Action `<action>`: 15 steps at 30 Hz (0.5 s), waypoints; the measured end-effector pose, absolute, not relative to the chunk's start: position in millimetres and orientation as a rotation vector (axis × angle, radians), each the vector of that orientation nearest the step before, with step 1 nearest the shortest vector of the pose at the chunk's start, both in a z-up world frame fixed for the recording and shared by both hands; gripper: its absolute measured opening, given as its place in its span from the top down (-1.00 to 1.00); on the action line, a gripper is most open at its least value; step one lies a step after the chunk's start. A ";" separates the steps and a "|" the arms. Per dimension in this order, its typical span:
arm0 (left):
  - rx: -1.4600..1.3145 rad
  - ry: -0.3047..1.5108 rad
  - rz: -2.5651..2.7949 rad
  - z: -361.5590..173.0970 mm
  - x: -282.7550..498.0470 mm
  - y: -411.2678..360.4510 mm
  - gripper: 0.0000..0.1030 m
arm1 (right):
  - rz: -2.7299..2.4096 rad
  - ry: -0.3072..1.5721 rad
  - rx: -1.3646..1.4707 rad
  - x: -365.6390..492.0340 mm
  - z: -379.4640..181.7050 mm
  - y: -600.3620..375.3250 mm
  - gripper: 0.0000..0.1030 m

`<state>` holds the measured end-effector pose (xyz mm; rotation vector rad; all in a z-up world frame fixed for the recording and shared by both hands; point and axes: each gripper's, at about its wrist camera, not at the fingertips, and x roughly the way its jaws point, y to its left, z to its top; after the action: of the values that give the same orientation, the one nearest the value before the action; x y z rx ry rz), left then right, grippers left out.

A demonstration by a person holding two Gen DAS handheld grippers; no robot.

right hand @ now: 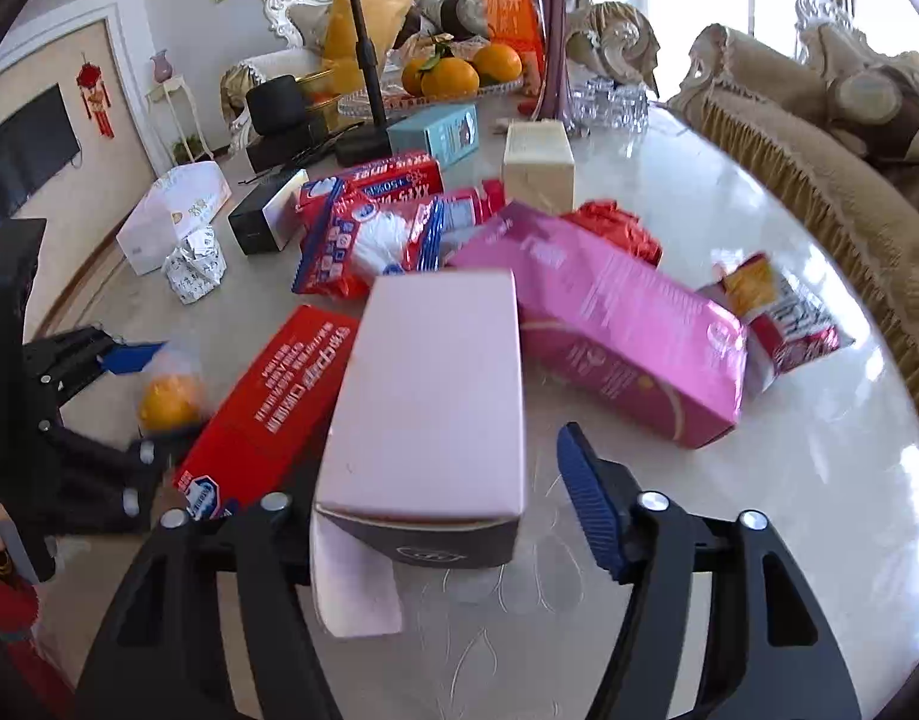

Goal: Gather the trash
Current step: 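Grasp the bagged orange with the left tool while the right grasps the pink-white box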

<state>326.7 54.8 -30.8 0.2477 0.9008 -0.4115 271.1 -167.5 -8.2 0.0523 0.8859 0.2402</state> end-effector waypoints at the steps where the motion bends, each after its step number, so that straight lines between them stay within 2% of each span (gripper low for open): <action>1: 0.227 0.903 -0.399 -30.2 326.5 56.8 0.24 | 0.237 0.884 0.058 266.9 -7.4 -170.1 0.11; 7: 0.153 0.888 -0.359 -19.6 303.9 66.2 0.29 | 0.274 0.865 0.101 238.4 -2.4 -183.2 0.12; 15: 0.138 0.820 -0.414 21.5 210.5 58.6 0.29 | 0.349 0.798 0.170 169.9 31.1 -210.0 0.12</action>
<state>210.5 58.6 21.5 0.1378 0.8204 -0.4143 169.9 -210.0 31.1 0.1701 0.7980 0.3486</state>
